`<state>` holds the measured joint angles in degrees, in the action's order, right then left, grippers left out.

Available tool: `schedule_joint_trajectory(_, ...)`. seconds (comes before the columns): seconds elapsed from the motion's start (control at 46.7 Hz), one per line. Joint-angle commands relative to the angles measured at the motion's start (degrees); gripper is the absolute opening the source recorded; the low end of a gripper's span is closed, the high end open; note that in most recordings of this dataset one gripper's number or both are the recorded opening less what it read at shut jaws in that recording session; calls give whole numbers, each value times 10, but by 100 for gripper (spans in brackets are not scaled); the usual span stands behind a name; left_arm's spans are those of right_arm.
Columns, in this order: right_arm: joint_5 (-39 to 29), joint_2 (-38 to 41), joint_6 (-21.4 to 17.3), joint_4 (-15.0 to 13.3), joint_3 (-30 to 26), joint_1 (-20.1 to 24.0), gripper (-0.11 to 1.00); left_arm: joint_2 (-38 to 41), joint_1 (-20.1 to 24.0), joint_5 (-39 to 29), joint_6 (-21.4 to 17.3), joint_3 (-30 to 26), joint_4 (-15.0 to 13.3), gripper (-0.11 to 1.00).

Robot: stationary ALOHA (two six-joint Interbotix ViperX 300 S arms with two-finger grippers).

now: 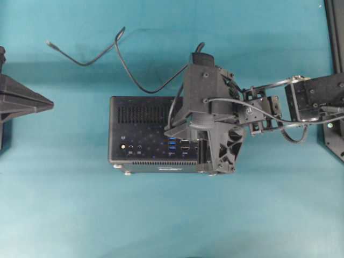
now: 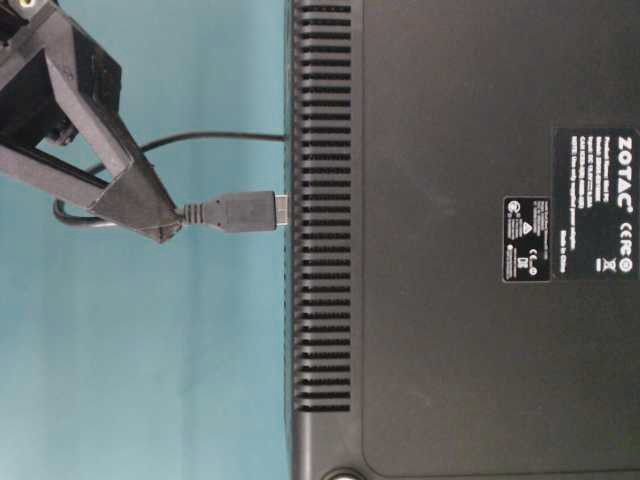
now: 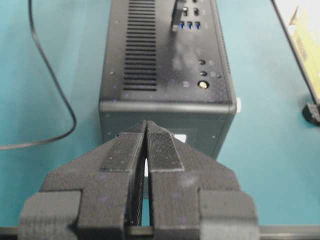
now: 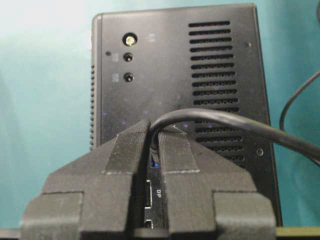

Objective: Insert the USB into the PC box with both arms.
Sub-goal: 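Push the USB plug into a blue USB port with the right gripper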

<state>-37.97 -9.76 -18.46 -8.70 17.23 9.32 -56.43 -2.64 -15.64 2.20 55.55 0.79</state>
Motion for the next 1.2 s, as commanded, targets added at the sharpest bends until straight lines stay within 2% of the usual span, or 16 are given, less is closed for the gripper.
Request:
schedule_joint_trajectory(0.0, -4, 2, -5, 0, 5, -2, 5, 3, -2, 7, 0, -9, 0, 0)
schedule_joint_trajectory(0.236, -3, 3, -4, -17, 8, -15, 5, 1, -2, 20, 0, -11, 1, 0)
schedule_joint_trajectory(0.407, -1, 4, -5, -18, 18, -16, 5, 1, -2, 20, -1, -11, 1, 0)
schedule_joint_trajectory(0.771, -1, 4, -7, 17, 14, 20, 5, 1, -2, 20, -1, -10, 0, 0)
schedule_joint_trajectory(0.943, -1, 4, -5, 13, 18, 11, 5, 1, -2, 20, 0, -9, 0, 0)
schedule_joint_trajectory(1.178, -3, 4, -2, -9, 14, -14, 5, 1, -2, 20, 0, -11, 0, 0)
